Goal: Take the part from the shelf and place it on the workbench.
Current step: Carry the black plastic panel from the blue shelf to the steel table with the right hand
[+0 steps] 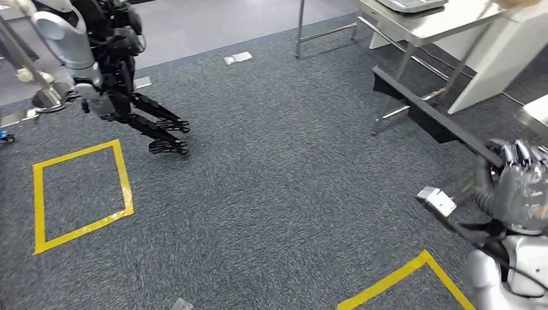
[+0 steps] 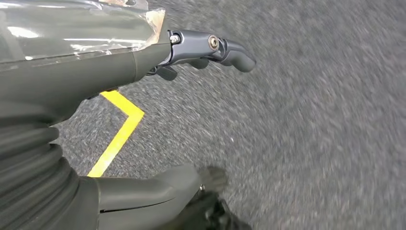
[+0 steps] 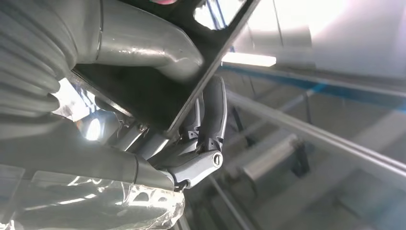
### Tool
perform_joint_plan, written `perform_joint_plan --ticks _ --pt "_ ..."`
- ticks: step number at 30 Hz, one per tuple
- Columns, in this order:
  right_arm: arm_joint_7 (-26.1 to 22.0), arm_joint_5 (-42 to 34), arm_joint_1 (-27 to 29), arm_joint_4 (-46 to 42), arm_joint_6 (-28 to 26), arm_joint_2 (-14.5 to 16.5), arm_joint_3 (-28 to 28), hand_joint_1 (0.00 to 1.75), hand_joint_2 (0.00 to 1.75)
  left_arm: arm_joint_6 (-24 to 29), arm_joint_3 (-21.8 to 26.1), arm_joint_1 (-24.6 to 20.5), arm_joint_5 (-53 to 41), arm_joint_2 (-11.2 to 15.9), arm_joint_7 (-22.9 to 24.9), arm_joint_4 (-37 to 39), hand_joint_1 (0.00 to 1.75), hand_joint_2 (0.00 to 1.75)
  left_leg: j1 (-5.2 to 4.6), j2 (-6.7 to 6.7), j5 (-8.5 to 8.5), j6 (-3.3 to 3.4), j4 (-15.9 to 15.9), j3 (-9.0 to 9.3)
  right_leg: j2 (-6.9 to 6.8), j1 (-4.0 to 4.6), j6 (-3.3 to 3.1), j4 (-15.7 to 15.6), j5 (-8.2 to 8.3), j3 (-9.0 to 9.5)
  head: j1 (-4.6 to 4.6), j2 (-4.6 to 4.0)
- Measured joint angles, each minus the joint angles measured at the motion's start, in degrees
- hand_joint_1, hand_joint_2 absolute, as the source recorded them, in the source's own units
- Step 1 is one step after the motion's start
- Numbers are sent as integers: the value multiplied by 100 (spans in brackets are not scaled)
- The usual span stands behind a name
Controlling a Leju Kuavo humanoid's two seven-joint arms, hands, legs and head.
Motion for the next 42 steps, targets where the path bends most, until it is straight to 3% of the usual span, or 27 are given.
perform_joint_plan --ticks 2,3,5,7,8,10,11,13,14,15,16,18,20,22,23,25,27,29,30,31,33,35,37,38,39,40,42 --pt "-128 -372 -319 278 167 -174 185 175 175 -19 -43 0 -79 -15 10 -1 0 175 -2 127 -51 -77 62 -7 -252 -48 136 -809 269 467 25 0" --pt "-197 -512 -487 412 251 -237 271 175 175 -20 -65 0 -123 -17 14 -1 0 175 -15 187 -87 -125 108 -14 -354 -42 141 -1099 348 627 46 0" --pt "-346 -795 -859 711 476 -331 475 175 175 -29 -128 8 -259 -21 -20 -1 0 175 -60 303 -147 -194 169 -16 -395 -17 51 -1227 364 690 41 0" --pt "-451 -1020 -1251 1001 707 -426 690 175 175 -19 -232 22 -421 -35 -118 0 0 175 -44 380 -191 -231 206 -16 -245 -39 -36 -1209 374 649 -33 0" --pt "-482 -1103 -1436 1128 812 -473 781 175 175 -9 -288 28 -486 -40 -166 0 0 175 -14 294 -249 -255 267 -37 -179 -50 -66 -1203 378 637 -70 0" --pt "-529 -1233 -1864 1339 1015 -528 942 175 175 4 -367 61 -544 -55 -227 1 0 175 33 -59 -524 -297 705 -235 -62 -53 -147 -1203 394 624 -102 0" --pt "-564 -1318 -2140 1495 1182 -516 1077 175 175 14 -388 91 -552 -60 -258 2 0 175 39 -236 -713 -301 1074 -420 8 -44 -178 -1202 402 612 -110 0" --pt "-626 -1523 -2786 1897 1596 -440 1457 175 175 65 -403 151 -532 -72 -329 7 0 175 35 -371 -960 -291 1782 -832 194 -25 -230 -1200 422 585 -131 0" --pt "-643 -1634 -3091 2121 1812 -384 1680 175 175 105 -403 166 -506 -77 -362 9 0 175 35 -391 -928 -276 1912 -950 293 -17 -243 -1199 430 579 -141 0" --pt "-644 -1723 -3363 2298 1967 -331 1858 175 175 143 -401 170 -475 -82 -384 10 0 175 34 -408 -779 -255 1818 -962 385 -13 -250 -1199 436 578 -149 0" --pt "-640 -1801 -3607 2470 2094 -265 2025 175 175 171 -398 168 -438 -86 -397 10 0 175 34 -445 -544 -228 1519 -869 465 -12 -253 -1199 439 581 -152 0" --pt "-606 -1933 -4036 2788 2260 -108 2323 175 175 196 -389 161 -385 -90 -407 9 0 175 35 -684 -104 -180 730 -556 604 -17 -235 -1196 451 571 -152 0" --pt "-563 -2037 -4396 3048 2356 21 2590 175 175 194 -384 152 -365 -94 -412 9 0 175 9 -832 54 -167 339 -391 715 -38 -186 -1200 474 532 -155 0" --pt "-540 -2098 -4643 3213 2397 86 2764 175 175 188 -384 133 -364 -110 -416 9 0 175 -22 -733 80 -148 279 -372 815 -45 -108 -1240 508 479 -163 0" --pt "-535 -2113 -4732 3270 2404 102 2819 175 175 185 -384 118 -369 -121 -420 8 0 175 -22 -681 113 -117 232 -358 764 -36 -84 -1231 500 452 -159 0" --pt "-504 -2143 -4923 3370 2403 135 2924 175 175 175 -387 95 -393 -151 -440 7 0 175 -12 -542 181 -46 119 -323 451 21 -114 -902 321 272 -98 -1" --pt "-429 -2170 -5122 3460 2392 215 3070 175 175 163 -390 86 -411 -169 -454 7 0 175 -24 -376 198 -14 83 -310 144 50 -183 -117 -21 -85 -31 -1" --pt "-328 -2174 -5287 3551 2364 310 3219 175 175 172 -389 75 -396 -172 -440 7 0 175 -31 -194 182 -13 86 -306 86 51 -156 435 -190 -334 -14 0" --pt "-279 -2172 -5366 3601 2343 350 3283 175 175 178 -388 66 -382 -171 -428 7 0 175 -29 -109 171 -17 89 -300 60 50 -104 378 -141 -286 -5 0" --pt "-233 -2170 -5451 3657 2318 391 3340 175 175 175 -387 59 -367 -171 -415 7 0 175 -26 -30 157 -29 98 -292 -2 48 -44 72 -14 -111 7 0" --pt "-171 -2157 -5634 3773 2246 474 3446 175 175 154 -380 51 -333 -166 -393 7 0 175 -37 110 114 -76 134 -278 -311 67 24 -825 290 391 37 0" --pt "-135 -2128 -5779 3897 2146 554 3540 175 175 145 -365 55 -307 -152 -386 7 0 175 -68 231 70 -136 169 -259 -494 118 -31 -1295 435 643 45 0" --pt "-110 -2106 -5857 4012 2064 599 3610 175 175 160 -354 59 -293 -137 -385 7 0 175 -77 360 41 -181 180 -231 -367 134 -111 -1324 461 637 20 0" --pt "-100 -2095 -5883 4058 2040 609 3634 175 175 167 -350 57 -285 -130 -385 7 0 175 -60 346 6 -212 205 -229 -293 97 -141 -1330 473 639 2 0" --pt "-89 -2081 -5909 4093 2025 621 3655 175 175 172 -345 54 -276 -125 -387 7 0 175 -37 237 -62 -238 280 -258 -222 63 -178 -1338 485 645 -17 0" --pt "-68 -2060 -5933 4129 2009 638 3677 175 175 174 -338 57 -270 -121 -390 7 0 175 -12 57 -203 -267 490 -346 -151 29 -219 -1346 498 653 -40 0" --pt "-34 -2014 -5960 4203 1983 681 3724 175 175 176 -321 76 -262 -109 -393 7 0 175 22 -306 -591 -307 1238 -687 1 15 -280 -1346 513 652 -85 0"
